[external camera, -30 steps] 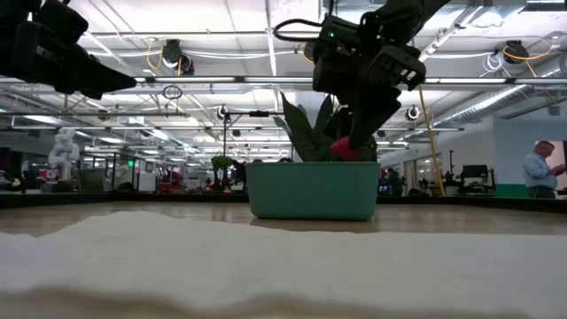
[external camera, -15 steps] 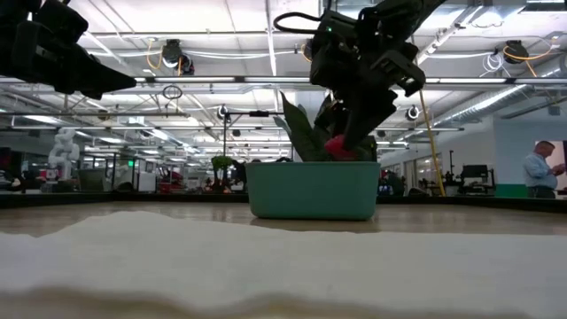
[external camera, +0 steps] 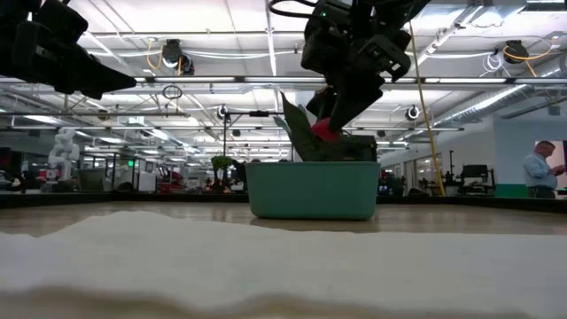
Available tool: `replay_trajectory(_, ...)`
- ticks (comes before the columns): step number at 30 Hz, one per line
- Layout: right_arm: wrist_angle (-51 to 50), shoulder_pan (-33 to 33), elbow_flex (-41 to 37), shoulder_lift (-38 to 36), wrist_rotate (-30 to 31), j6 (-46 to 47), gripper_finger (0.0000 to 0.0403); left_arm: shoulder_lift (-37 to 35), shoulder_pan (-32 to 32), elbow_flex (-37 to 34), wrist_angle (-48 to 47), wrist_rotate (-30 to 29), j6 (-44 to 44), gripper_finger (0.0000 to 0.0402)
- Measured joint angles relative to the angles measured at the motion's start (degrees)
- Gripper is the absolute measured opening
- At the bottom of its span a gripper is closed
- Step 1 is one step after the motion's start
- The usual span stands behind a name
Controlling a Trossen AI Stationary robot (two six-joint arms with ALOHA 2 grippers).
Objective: Pick and placing Produce into tupperware
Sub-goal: Put the red strawberry into the blue basket
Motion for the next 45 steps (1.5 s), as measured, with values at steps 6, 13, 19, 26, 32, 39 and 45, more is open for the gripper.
replay_trajectory(6,-1.26,0.36,0.0,0.0,-0.13,-3.04,0.0135,0.01,0.0,0.0,0.0,-0.01,0.02,0.0026)
replay_trajectory(13,-2.37,2.65,0.0,1.1,-0.1,-11.52,0.0135,-0.01,0.0,0.0,0.0,-0.04,0.04,0.0026)
replay_trajectory(19,-2.16,3.78,0.02,4.49,0.38,-16.12,0.0135,0.0,0.0,0.0,-0.02,-0.13,0.09,0.0026)
replay_trajectory(26,-2.98,4.54,0.02,6.34,4.63,-19.52,0.0135,0.0,0.0,0.0,-0.02,-0.13,0.22,0.0026)
replay_trajectory(32,-5.16,5.37,0.02,6.36,6.0,-24.31,0.0135,0.0,0.0,0.0,-0.06,-0.12,0.2,0.0026)
replay_trajectory(39,-5.74,5.64,0.02,6.34,6.01,-27.19,0.0135,0.01,0.0,0.0,-0.09,-0.11,0.16,0.0026)
replay_trajectory(45,-5.72,5.62,0.02,6.34,6.03,-30.35,0.0135,0.01,0.0,0.0,-0.09,-0.11,0.07,0.0026)
